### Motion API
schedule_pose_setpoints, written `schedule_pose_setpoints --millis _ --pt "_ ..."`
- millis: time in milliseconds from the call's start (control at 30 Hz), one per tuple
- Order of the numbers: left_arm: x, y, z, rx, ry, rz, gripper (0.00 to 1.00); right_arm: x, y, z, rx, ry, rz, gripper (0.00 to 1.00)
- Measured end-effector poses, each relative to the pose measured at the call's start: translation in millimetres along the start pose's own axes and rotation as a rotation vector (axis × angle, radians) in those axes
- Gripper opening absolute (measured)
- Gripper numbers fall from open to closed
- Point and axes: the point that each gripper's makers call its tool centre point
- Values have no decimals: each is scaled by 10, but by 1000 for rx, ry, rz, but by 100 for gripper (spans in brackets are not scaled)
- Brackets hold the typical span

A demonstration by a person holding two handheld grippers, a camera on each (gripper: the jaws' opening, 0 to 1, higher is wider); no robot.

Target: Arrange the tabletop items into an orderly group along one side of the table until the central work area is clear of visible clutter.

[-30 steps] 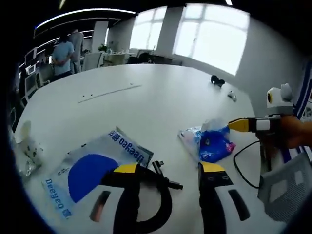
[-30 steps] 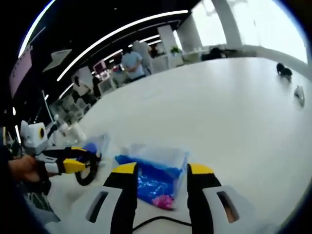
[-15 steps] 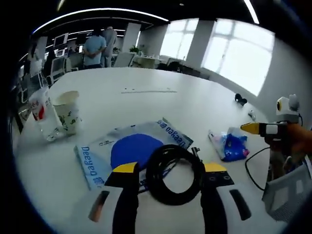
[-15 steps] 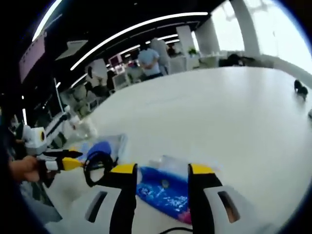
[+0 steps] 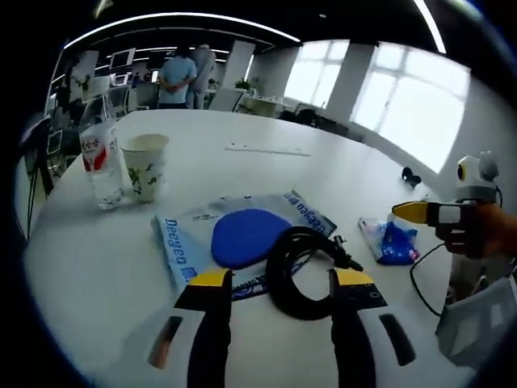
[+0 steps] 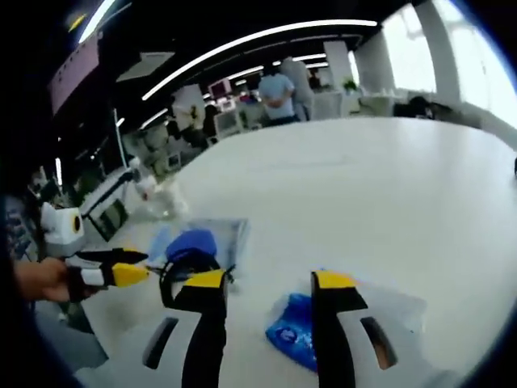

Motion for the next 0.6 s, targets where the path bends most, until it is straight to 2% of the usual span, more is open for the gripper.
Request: schedule_pose_setpoints --millis 367,600 --pt "-116 -68 49 -13 60 20 48 -340 -84 -208 -45 72 62 38" --pt "-87 -93 19 -16 70 31 47 -479 -168 -272 -78 101 86 38"
Point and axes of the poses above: the point that each gripper's makers call its tool centre point, and the gripper's own axes: z roughly backward along the fingers, x roughly to its right, y roughly out of its top, and after that the axes turned 4 degrees about x, right-handed
